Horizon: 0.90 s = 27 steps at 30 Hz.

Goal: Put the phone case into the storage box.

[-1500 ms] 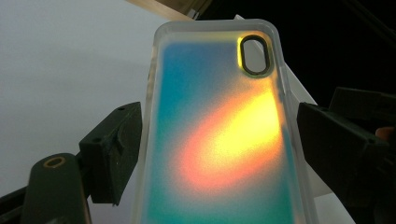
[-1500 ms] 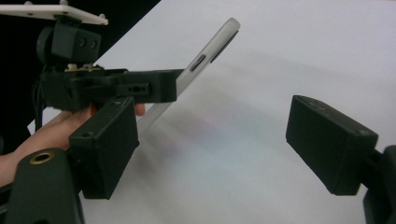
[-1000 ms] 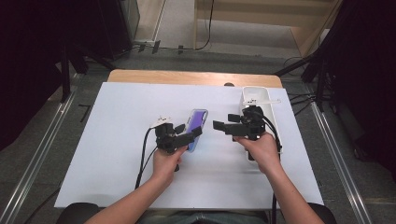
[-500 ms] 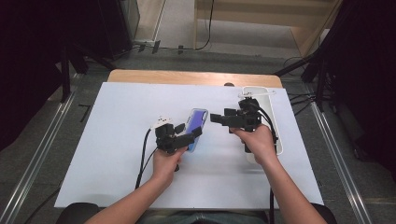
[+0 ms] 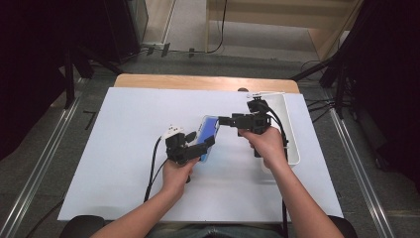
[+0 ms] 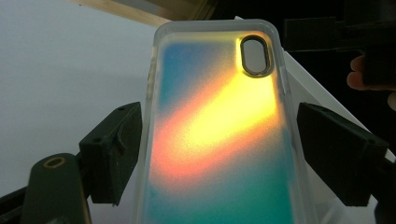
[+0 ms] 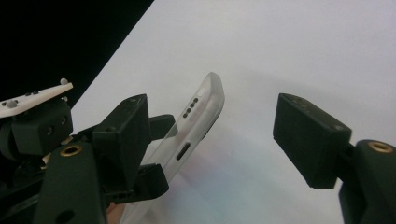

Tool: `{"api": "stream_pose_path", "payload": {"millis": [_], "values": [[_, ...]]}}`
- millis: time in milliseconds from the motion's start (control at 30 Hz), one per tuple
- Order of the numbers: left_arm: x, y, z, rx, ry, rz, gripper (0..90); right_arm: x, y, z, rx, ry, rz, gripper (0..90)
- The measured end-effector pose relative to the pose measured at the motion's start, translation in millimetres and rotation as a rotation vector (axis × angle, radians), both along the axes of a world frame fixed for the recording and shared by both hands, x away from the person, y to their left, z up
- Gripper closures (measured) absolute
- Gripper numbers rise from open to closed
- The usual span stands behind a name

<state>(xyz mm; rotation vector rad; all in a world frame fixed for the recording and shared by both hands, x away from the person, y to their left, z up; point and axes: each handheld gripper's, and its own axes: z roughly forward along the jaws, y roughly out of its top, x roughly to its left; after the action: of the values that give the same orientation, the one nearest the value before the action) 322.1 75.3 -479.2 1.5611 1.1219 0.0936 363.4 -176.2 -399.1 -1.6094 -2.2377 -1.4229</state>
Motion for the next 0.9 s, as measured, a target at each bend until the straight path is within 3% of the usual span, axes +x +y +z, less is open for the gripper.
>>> {"api": "stream_pose_path", "payload": {"millis": [233,533,900], "values": [[0.0,0.3,-0.8,-0.007,-0.003,-0.002,16.8,6.6,2.5,1.1,-0.001,0.018,-0.015,27.2],[-1.9,-1.1,-0.5,0.002,-0.016,0.000,16.8,15.2,9.1,-3.4,0.005,0.086,-0.017,29.8],[-2.4,-0.6,0.0,0.004,-0.033,0.007,16.8,19.4,16.6,-6.6,0.012,0.135,-0.020,34.6]]}}
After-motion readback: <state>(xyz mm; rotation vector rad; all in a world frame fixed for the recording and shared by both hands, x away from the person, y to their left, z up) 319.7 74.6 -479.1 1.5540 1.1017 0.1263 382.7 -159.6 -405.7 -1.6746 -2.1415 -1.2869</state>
